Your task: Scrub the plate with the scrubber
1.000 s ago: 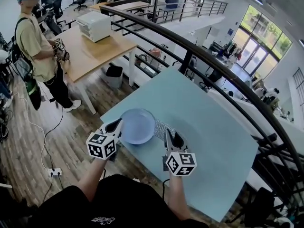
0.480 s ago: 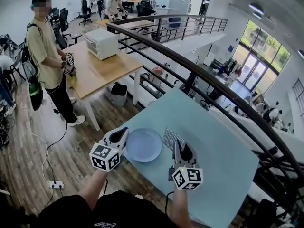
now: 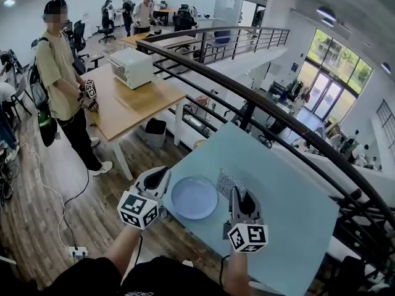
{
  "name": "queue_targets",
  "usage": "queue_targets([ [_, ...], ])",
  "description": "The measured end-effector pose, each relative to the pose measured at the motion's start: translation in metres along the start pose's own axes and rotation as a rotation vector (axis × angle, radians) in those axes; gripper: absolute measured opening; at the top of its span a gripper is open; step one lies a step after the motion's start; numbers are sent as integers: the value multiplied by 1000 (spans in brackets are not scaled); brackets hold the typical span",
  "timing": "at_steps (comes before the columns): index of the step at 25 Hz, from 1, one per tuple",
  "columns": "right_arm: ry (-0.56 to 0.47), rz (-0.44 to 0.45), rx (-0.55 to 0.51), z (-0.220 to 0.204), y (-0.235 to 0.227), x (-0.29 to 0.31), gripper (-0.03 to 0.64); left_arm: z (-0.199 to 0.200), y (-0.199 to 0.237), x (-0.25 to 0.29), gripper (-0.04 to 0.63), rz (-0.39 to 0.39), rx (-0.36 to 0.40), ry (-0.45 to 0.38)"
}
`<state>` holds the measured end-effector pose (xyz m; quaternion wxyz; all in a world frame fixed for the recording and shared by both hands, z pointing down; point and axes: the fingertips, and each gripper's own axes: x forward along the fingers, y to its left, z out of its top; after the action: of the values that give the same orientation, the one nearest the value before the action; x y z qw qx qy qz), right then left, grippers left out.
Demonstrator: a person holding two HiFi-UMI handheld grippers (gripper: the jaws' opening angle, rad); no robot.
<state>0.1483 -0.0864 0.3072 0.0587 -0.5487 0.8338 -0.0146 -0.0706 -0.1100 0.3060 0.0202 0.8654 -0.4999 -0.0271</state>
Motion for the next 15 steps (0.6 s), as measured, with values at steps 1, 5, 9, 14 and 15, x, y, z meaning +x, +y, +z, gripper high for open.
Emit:
queue_targets([
  [1, 1, -1, 0, 0, 2, 0, 84, 0, 1, -1, 8, -1, 2, -1],
  [5, 8, -3, -3, -2, 13, -2, 84, -2, 9, -9, 8, -8, -5, 1],
  [9, 12, -3, -12, -2, 24, 2, 83, 0, 17, -14, 8, -13, -5, -8],
  [14, 20, -9, -26, -6, 29, -5, 84, -5, 17, -20, 8, -13, -15, -12],
  [15, 22, -8, -30, -7, 31, -6, 84, -6, 18, -21, 8, -13, -18, -13],
])
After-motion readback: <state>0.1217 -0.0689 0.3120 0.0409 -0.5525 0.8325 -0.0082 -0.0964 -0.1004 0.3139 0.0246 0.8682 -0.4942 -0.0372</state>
